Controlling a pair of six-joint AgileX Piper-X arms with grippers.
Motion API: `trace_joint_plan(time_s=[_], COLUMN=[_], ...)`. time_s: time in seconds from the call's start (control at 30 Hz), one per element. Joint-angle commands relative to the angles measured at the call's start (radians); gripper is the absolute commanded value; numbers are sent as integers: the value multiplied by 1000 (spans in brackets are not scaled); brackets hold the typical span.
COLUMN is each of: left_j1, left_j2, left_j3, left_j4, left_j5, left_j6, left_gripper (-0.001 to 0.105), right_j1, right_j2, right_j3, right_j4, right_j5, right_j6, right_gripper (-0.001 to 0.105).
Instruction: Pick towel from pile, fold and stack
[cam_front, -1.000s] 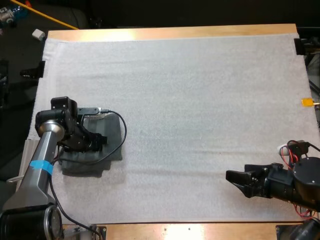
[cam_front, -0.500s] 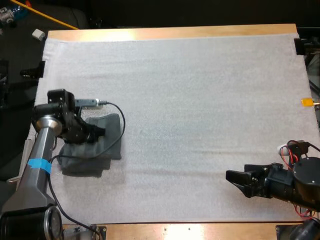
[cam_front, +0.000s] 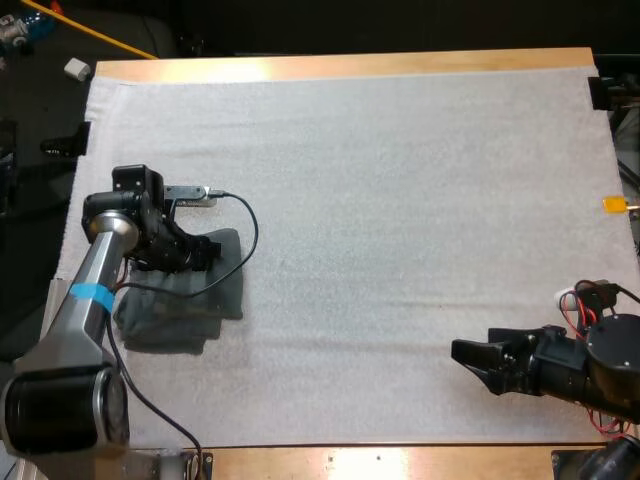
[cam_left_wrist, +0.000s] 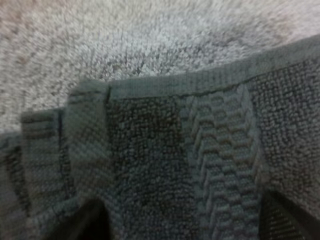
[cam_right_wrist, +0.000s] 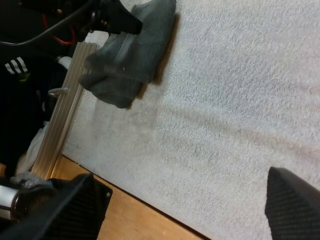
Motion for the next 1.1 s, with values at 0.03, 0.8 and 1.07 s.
trace_joint_plan(time_s=[0.03,0.8,1.07], left_j1=[-2,1,-1], left_j2=[76,-224,-346], left_j3=[-1,-150,-149], left_j4=[-10,156,195], left_j5=[10,27,27], left_j6=[-18,-37,-35], left_gripper=[62,62,62], right_j1=[0,1,-2], right_j2=[-7,-2,8], right_j3=[-5,-3,-2], right_j4=[-3,-5,-10], right_j5=[-5,3,94], right_j6=[10,16,-14], right_gripper=[68,67,66])
